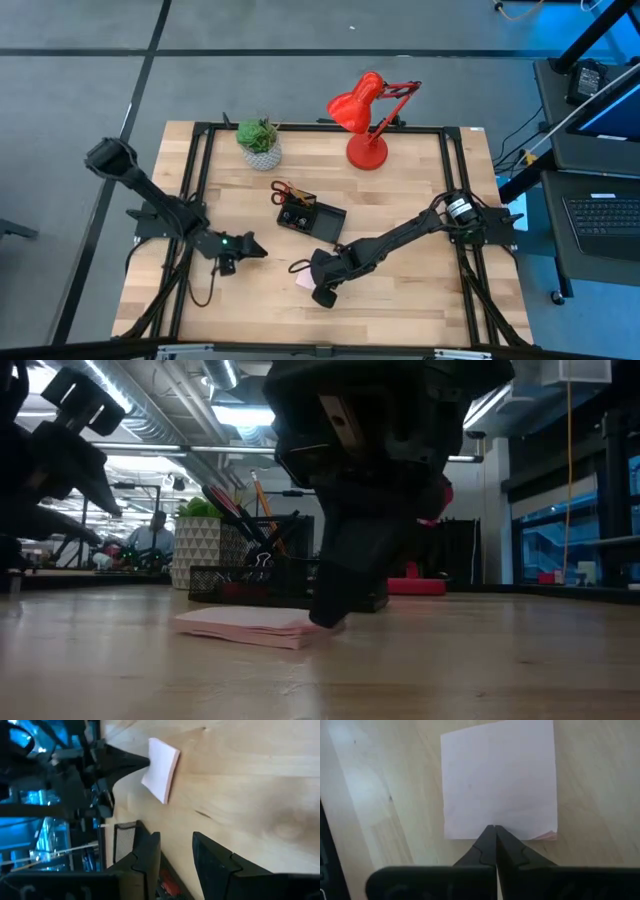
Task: Pick and place office supplies into organizer
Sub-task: Put the pink sticky notes into the black desk organizer
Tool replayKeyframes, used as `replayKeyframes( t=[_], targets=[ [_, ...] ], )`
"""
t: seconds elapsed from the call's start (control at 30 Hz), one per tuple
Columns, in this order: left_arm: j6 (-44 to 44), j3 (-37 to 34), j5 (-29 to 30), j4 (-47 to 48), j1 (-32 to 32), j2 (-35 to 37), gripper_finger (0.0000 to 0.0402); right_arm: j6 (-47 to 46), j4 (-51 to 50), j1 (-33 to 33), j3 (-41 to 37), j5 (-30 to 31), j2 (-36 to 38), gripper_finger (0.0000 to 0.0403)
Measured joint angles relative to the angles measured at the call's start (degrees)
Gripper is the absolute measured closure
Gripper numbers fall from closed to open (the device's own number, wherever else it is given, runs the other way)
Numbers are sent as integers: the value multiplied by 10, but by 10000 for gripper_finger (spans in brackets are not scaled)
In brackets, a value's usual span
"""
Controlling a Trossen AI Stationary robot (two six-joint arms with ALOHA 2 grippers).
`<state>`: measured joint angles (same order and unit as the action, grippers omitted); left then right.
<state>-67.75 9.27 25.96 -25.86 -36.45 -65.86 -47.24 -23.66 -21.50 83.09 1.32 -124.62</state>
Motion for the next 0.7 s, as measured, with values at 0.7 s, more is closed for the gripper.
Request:
replayKeyframes(
  t=[0.7],
  targets=[
    [-72,150,-18,0,3,-250,249,26,55,8,-1,-1,-3,402]
  ],
)
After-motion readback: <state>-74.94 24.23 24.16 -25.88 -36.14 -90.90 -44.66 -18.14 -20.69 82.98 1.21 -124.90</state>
